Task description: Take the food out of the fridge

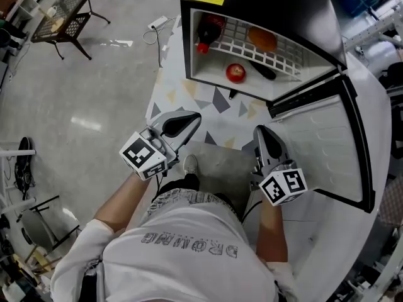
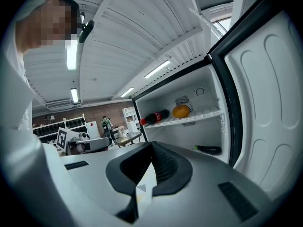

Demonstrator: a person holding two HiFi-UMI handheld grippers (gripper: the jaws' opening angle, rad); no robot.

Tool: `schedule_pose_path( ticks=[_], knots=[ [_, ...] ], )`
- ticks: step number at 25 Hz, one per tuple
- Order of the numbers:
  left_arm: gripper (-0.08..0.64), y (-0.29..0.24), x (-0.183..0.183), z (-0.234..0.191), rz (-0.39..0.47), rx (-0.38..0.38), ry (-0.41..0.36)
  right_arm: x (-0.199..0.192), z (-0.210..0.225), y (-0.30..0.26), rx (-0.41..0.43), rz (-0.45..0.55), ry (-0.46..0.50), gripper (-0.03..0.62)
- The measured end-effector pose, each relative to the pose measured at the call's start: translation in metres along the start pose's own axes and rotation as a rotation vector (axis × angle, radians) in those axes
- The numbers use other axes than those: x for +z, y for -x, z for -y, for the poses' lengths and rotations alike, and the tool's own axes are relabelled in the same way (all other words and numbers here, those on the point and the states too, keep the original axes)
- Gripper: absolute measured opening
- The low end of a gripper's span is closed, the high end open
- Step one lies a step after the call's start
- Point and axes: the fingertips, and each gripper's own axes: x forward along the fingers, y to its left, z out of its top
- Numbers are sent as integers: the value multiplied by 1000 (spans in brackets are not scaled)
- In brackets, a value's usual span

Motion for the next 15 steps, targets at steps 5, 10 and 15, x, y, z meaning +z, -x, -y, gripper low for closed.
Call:
schedule_pose_path(
  ticks=[5,10,15],
  knots=[
    [6,-2,4,-19,4,-14,4,10,7,-19,-40,5,31,0],
    [6,-5,4,-31,6,-26,18,24,15,-32,-77,16,65,0],
    [6,-9,7,-38,12,-36,18,37,19,-46,-96,30,88,0]
  ],
)
